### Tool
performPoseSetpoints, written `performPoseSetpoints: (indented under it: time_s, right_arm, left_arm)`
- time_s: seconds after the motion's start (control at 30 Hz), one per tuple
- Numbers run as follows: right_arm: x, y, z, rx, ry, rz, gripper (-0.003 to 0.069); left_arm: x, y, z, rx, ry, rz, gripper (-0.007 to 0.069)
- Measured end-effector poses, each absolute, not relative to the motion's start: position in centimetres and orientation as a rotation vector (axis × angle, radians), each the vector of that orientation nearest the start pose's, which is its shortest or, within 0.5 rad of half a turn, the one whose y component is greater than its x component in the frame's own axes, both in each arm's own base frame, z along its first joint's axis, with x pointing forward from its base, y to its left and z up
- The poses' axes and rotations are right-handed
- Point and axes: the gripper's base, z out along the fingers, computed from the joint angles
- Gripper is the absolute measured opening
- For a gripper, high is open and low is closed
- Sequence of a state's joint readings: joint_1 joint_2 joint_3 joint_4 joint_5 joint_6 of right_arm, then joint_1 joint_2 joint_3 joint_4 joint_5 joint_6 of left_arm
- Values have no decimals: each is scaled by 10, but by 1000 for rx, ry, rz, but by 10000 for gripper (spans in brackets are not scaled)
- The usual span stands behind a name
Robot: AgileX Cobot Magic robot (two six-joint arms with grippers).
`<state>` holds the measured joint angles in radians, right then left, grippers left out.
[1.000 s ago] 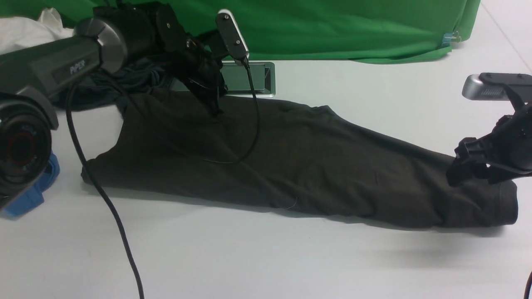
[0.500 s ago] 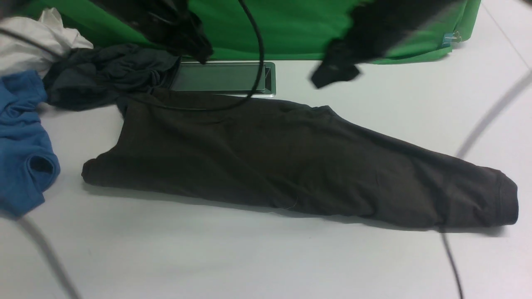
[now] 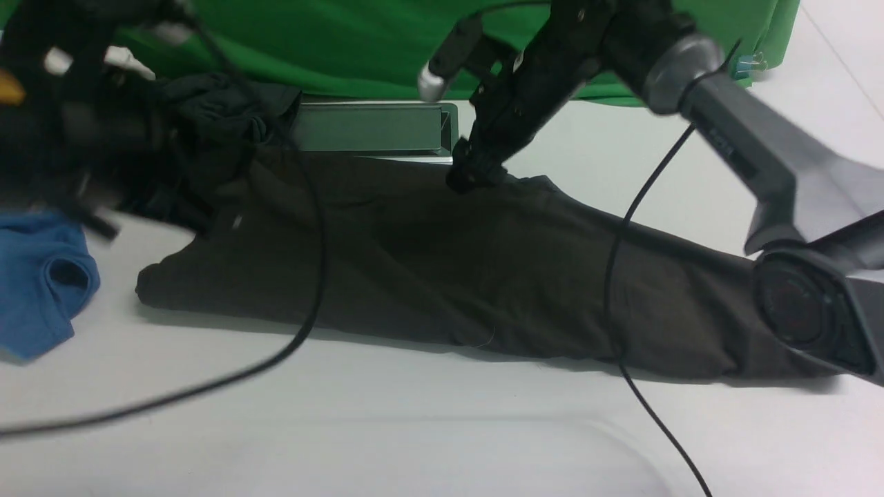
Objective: Fold a long-sleeved shirt on a white desktop.
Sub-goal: 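Pull the folded dark garment lengthwise by its ends to straighten it flat on the table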
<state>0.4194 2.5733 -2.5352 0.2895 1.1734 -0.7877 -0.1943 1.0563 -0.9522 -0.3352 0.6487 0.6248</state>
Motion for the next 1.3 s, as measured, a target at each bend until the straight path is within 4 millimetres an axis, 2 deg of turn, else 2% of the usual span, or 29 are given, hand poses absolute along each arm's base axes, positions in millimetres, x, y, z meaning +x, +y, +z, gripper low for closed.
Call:
performPoseSetpoints:
  time_s: [0.13, 0.33, 0.4, 0.5, 0.7, 0.8, 1.0, 1.3]
  right_arm:
    - [493, 246, 180, -1481, 2208, 268, 554]
    - [495, 248, 160, -1504, 2213, 286, 533]
    - [497, 249, 153, -1501, 2214, 291, 502]
    - [497, 250, 151, -1493, 2211, 298, 398]
    - [497, 250, 152, -1492, 2208, 295, 116]
    - [497, 249, 160, -1490, 2195, 288, 37]
    - [498, 241, 190, -1454, 2156, 267, 26]
    - [512, 231, 206, -1345, 2077, 208, 26]
  left_arm:
    - [198, -57, 341, 700, 2094, -131, 11]
    - [197, -57, 336, 699, 2104, -131, 15]
    - [197, -57, 336, 699, 2102, -129, 15]
    - [197, -57, 336, 703, 2102, -128, 15]
    - [198, -56, 336, 706, 2100, -118, 15]
    - [198, -56, 336, 706, 2100, -118, 15]
    - [198, -56, 336, 706, 2100, -118, 15]
    - [198, -56, 336, 703, 2096, -116, 15]
